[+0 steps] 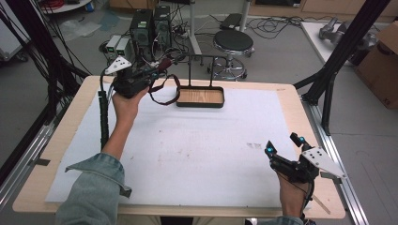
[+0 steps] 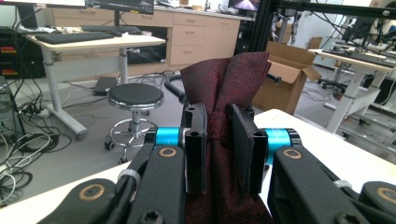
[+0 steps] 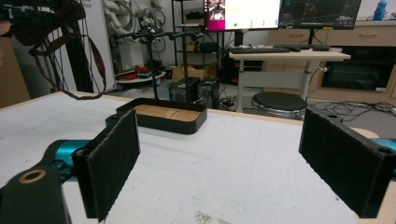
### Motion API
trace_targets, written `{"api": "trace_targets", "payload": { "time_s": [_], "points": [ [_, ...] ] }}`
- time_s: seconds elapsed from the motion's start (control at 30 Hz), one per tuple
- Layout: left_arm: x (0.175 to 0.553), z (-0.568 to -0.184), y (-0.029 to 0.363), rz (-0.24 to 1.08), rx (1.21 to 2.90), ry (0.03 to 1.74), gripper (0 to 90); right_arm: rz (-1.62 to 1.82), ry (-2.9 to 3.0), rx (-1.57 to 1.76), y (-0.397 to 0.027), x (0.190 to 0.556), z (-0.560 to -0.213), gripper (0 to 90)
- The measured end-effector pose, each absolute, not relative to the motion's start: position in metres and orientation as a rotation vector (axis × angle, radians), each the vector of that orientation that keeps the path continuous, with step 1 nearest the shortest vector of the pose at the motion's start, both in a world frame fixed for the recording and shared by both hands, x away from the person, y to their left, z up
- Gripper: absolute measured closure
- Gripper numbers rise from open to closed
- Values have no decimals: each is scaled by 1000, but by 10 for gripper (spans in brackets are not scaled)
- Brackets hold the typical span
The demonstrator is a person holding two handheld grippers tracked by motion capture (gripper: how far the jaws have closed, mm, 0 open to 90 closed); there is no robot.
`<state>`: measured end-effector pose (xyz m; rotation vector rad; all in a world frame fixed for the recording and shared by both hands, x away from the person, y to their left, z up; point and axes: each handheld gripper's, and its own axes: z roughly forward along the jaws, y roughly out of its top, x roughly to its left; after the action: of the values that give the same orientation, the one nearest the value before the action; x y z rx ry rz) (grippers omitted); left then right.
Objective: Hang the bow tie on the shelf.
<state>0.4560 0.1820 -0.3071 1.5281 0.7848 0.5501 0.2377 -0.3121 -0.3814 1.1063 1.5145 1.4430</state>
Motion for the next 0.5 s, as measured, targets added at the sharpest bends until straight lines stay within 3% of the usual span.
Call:
{"api": "trace_targets", "payload": {
  "time_s": [0.5],
  "points": [
    [491, -304, 168, 551, 1505, 776, 757, 1442, 1525, 1098, -310, 239, -382, 114]
  ]
}}
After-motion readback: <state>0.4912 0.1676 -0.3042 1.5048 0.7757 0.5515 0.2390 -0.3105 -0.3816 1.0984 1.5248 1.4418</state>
